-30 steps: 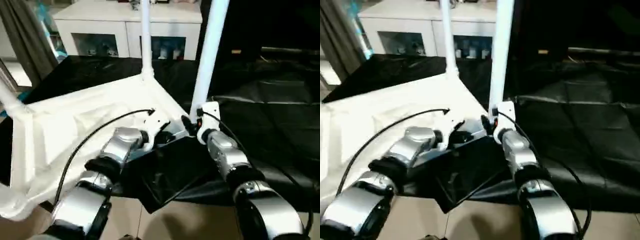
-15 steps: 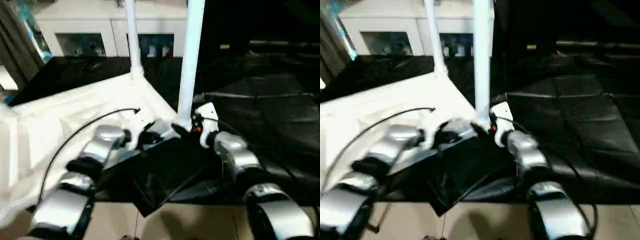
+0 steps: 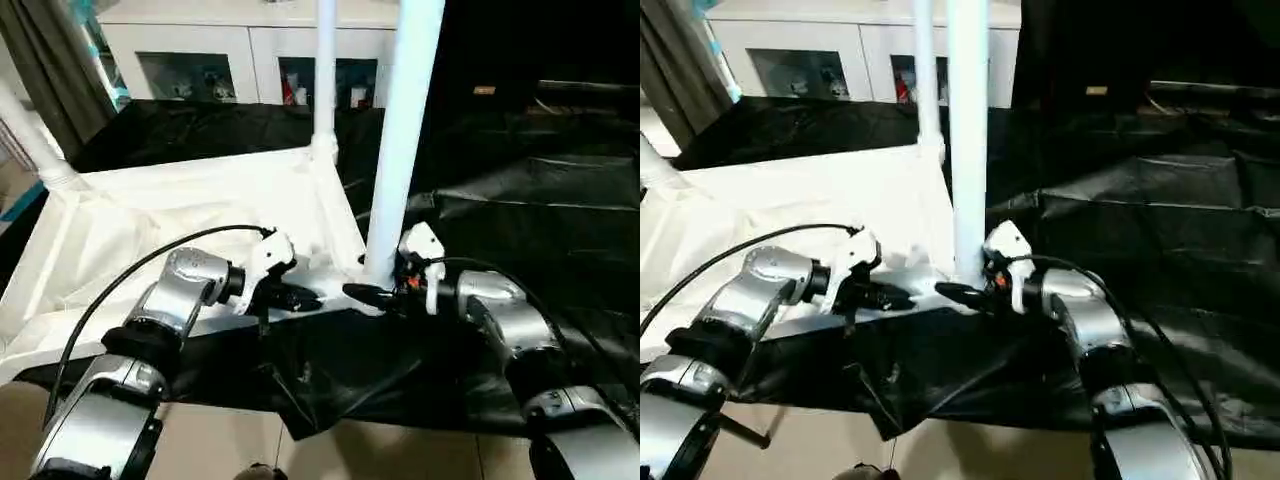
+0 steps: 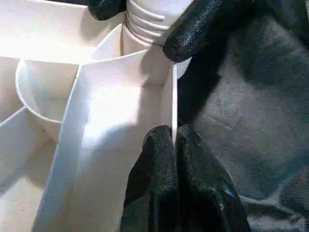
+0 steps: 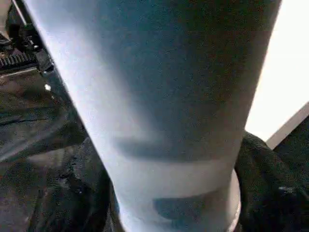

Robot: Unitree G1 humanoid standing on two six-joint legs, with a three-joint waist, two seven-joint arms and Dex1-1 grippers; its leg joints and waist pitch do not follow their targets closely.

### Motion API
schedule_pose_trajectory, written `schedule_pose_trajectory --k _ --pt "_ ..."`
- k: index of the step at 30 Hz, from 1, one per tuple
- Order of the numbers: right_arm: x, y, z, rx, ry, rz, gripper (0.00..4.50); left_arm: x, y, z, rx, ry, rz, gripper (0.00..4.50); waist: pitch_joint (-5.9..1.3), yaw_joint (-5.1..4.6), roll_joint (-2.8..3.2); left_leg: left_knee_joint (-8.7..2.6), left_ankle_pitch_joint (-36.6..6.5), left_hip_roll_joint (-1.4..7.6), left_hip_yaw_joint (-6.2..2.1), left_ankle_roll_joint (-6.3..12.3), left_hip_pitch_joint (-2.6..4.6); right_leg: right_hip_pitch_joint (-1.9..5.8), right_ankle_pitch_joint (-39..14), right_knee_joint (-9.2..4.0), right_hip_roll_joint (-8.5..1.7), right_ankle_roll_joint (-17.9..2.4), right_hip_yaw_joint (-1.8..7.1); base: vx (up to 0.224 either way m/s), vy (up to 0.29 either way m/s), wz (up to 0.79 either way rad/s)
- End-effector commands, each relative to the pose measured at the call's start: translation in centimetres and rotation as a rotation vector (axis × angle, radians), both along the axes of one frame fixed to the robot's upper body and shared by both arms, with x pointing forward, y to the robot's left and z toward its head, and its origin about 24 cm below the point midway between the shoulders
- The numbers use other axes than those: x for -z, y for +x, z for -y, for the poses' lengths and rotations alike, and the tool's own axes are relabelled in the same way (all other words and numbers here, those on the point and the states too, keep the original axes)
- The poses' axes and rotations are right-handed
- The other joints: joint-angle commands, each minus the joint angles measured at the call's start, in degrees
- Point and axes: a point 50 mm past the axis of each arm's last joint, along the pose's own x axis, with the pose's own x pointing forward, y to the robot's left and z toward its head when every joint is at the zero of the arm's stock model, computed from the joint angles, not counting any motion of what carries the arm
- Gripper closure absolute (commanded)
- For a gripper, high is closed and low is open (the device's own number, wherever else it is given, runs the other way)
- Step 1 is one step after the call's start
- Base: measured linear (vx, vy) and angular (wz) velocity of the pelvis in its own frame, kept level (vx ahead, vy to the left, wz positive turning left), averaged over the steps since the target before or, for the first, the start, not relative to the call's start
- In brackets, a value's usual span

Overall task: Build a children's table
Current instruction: Rotate leg to tighten

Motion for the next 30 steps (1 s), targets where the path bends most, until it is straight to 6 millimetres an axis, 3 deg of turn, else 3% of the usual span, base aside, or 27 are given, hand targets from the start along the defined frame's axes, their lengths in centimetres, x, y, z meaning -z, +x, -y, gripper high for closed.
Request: schedule_pose_trajectory --k 1,4,5,8,10,11,12,14,17,19,21,22,23,24,26,28,30 --pt "0.0 -0.3 -1.0 -0.05 0.012 -0.013 1.63 0.0 -0.4 0.8 0.062 -0.006 -0.021 4.5 -4.04 -0.17 -0.38 -4.16 -15.1 3.97 -1.73 2.66 1.91 2.49 -13.5 -3.31 -3.97 -14.4 2.46 0.0 0.0 0.0" --pt "0.1 -0.5 -1.3 -0.057 0.02 -0.023 1.69 0.0 -0.4 0.7 0.06 -0.007 -0.018 4.5 -4.04 -0.31 -0.27 -4.25 -15.9 3.97 -1.77 1.75 2.05 2.33 -14.9 -3.43 -3.98 -13.7 2.6 0.0 0.0 0.0" --pt "0.4 -0.5 -1.7 -0.026 0.037 -0.031 1.7 0.0 -0.3 0.8 0.036 -0.012 -0.006 4.5 -4.1 -0.53 0.07 -4.28 -15.5 3.93 -1.77 1.59 1.91 2.34 -13.4 -3.37 -3.87 -13.9 2.61 0.0 0.0 0.0" --pt "1.1 0.3 -2.1 0.145 0.014 -0.016 1.72 0.1 0.5 1.5 -0.065 -0.013 0.034 4.5 -4.14 -0.82 -0.12 -4.28 -15.0 3.92 -1.85 1.05 1.73 2.24 -12.3 -3.03 -3.98 -14.1 2.67 0.0 0.0 0.0" --pt "1.4 0.6 -2.2 0.217 -0.004 -0.007 1.73 0.1 0.9 1.7 -0.12 -0.009 0.053 4.5 -4.03 -0.87 -0.4 -4.25 -16.1 3.73 -1.95 0.49 1.87 2.26 -15.2 -3.44 -4.16 -13.6 2.65 0.0 0.0 0.0" --pt "1.9 1.2 -2.6 0.362 0.006 -0.018 1.73 -0.1 1.8 2.3 -0.224 -0.014 0.097 4.5 -3.89 -1.06 -0.82 -4.24 -16.8 3.51 -1.82 0.17 1.96 2.07 -17.6 -3.79 -4.13 -12.9 2.74 0.0 0.0 0.0" --pt "2.1 1.4 -2.7 0.416 0.01 -0.026 1.73 -0.1 2.1 2.6 -0.259 -0.017 0.108 4.5 -3.82 -1.01 -0.52 -4.25 -17.8 3.5 -2.03 -0.62 2.37 1.84 -20.3 -4.15 -4.32 -12.3 2.82 0.0 0.0 0.0" --pt "2.7 1.8 -3.4 0.583 0.026 -0.067 1.73 -0.2 2.7 3.6 -0.353 -0.026 0.134 4.5 -3.75 -1.11 -0.64 -4.44 -18.4 3.43 -2.18 -1.08 2.18 2.03 -22.1 -4.32 -4.25 -11.3 2.74 0.0 0.0 0.0" --pt "3.0 2.0 -4.6 0.669 0.033 -0.104 1.73 -0.4 3.0 4.8 -0.397 -0.038 0.152 4.5 -3.64 -1.26 -0.56 -4.52 -20.5 3.32 -2.18 -1.41 2.58 1.59 -23.7 -4.73 -4.08 -10.3 2.74 0.0 0.0 0.0" --pt "2.9 2.0 -6.1 0.659 0.024 -0.105 1.73 -0.5 3.1 5.7 -0.417 -0.049 0.154 4.5 -3.57 -1.27 -0.51 -4.55 -20.7 3.31 -2.18 -1.1 2.41 1.6 -24.3 -4.92 -4.14 -9.7 2.79 0.0 0.0 0.0" --pt "2.6 1.9 -7.9 0.601 0.037 -0.09 1.73 -0.5 3.0 6.6 -0.412 -0.059 0.155 4.5 -3.55 -1.26 -0.96 -4.6 -20.9 3.25 -2.23 -0.71 2.22 1.73 -25.4 -5.04 -4.19 -9.2 2.68 0.0 0.0 0.0" --pt "2.4 1.9 -8.3 0.582 0.049 -0.089 1.73 -0.5 2.9 6.9 -0.401 -0.062 0.156 4.5 -3.58 -1.21 -0.81 -4.56 -20.9 3.29 -2.3 -0.7 2.22 1.69 -25.7 -5.01 -4.31 -9.0 2.69 0.0 0.0 0.0" --pt "2.3 1.9 -8.5 0.574 0.055 -0.086 1.17 -0.4 2.9 7.0 -0.391 -0.064 0.158 4.5 -3.55 -1.2 -0.91 -4.6 -21.0 3.33 -2.3 -0.5 2.28 1.64 -26.2 -5.11 -4.32 -8.7 2.71 0.0 0.0 0.0" --pt "2.2 1.9 -8.7 0.567 0.058 -0.082 1.03 -0.4 2.8 7.1 -0.384 -0.066 0.159 4.5 -3.61 -1.19 -0.91 -4.66 -20.7 3.39 -2.34 -0.37 2.25 1.67 -25.7 -5.01 -4.3 -8.6 2.71 0.0 0.0 0.0" --pt "2.0 2.0 -8.7 0.528 0.046 -0.057 0.94 -0.4 2.5 7.0 -0.344 -0.079 0.158 4.5 -3.6 -1.24 -1.52 -4.75 -20.1 3.44 -2.25 0.01 2.1 1.71 -24.6 -4.87 -4.21 -8.8 2.73 0.0 0.0 0.0" --pt "1.9 2.0 -8.5 0.501 0.037 -0.041 0.81 -0.4 2.3 6.8 -0.316 -0.083 0.153 4.5 -3.58 -1.17 -1.37 -4.68 -19.7 3.41 -2.23 0.28 2.05 1.72 -24.6 -4.82 -4.34 -9.0 2.79 0.0 0.0 0.0" --pt "1.6 2.0 -8.1 0.435 0.039 -0.024 0.81 -0.3 1.9 6.2 -0.267 -0.086 0.138 4.5 -3.62 -1.17 -1.77 -4.62 -18.6 3.46 -2.13 0.92 1.82 1.89 -23.9 -4.74 -4.44 -9.2 2.86 0.0 0.0 0.0"
